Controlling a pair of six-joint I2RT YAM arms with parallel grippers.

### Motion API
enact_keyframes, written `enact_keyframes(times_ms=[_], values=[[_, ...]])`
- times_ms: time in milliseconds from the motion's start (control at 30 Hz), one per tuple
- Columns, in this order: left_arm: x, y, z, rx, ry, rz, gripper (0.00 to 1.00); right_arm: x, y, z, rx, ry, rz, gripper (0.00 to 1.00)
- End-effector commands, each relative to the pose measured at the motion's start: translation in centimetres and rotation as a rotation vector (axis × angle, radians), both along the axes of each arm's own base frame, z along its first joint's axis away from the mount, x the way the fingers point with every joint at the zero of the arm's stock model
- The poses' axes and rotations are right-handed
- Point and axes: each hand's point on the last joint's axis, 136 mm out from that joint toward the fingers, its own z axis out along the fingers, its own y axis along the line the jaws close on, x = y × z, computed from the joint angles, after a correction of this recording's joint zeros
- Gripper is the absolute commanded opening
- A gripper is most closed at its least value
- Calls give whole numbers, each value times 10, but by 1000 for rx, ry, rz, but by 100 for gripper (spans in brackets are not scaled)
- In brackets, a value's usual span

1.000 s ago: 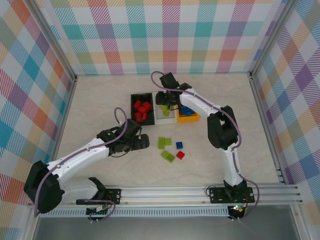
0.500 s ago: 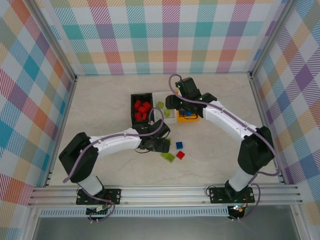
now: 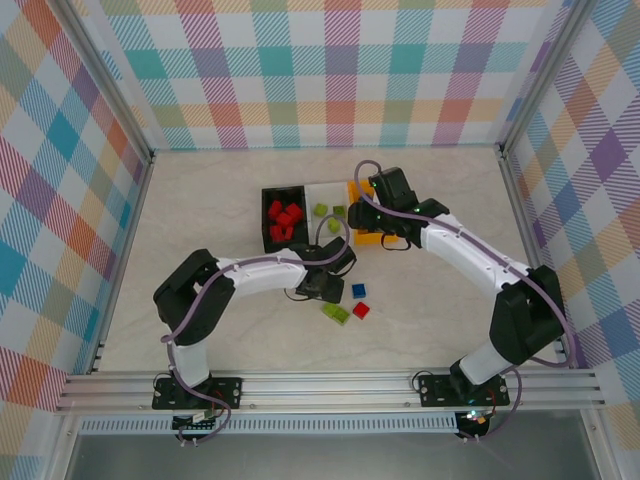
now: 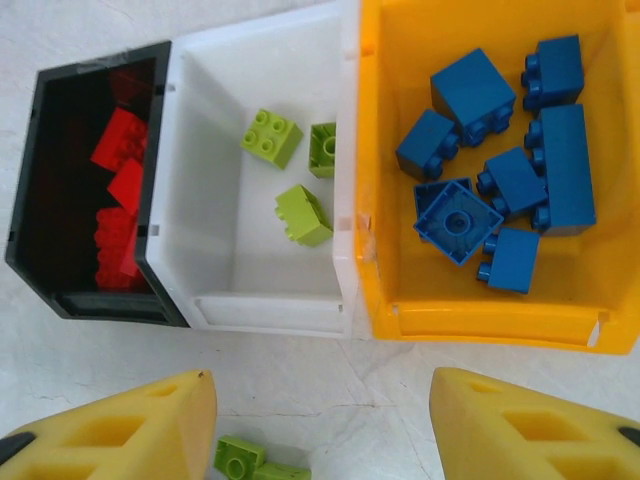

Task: Sort the legos into containers by color

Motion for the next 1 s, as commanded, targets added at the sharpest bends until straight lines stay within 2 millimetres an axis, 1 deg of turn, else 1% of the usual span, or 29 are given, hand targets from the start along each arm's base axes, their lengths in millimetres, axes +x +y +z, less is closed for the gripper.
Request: enact_keyframes(times_ms=[0,67,167,233,300,367,433,500,567,667,767,833,900,967], values=[[6,13,-8,64,11,17,55,1,-5,6,16,-24,-18,59],[6,18,-12,81,18,27,48,1,-5,6,18,-26,-19,59],[4,20,-18,93,34,22,45,1,-6,6,24,-24,-22,58],[3,23,-23,109,43,23,38,1,-6,10,31,-33,-21,58],[4,27,-25,115,47,33,34,1,-6,12,33,-37,-22,58],[4,27,-21,103,38,40,30,1,-7,14,34,-39,-24,58],[6,26,-12,92,21,43,28,1,-9,16,37,-44,-28,58],[9,28,4,79,-7,53,27,0,-12,19,44,-45,-37,58],[13,30,24,54,-47,66,27,-2,-16,22,54,-50,-49,58],[27,32,57,-7,-95,108,27,-7,-25,22,68,-48,-77,59],[54,30,93,-64,-160,142,27,-14,-36,19,87,-47,-109,59],[78,25,113,-99,-199,164,27,-20,-42,16,84,-41,-123,59],[102,13,124,-124,-223,169,27,-25,-46,11,76,-28,-131,59],[124,2,129,-134,-235,173,27,-30,-50,8,70,-23,-136,59]])
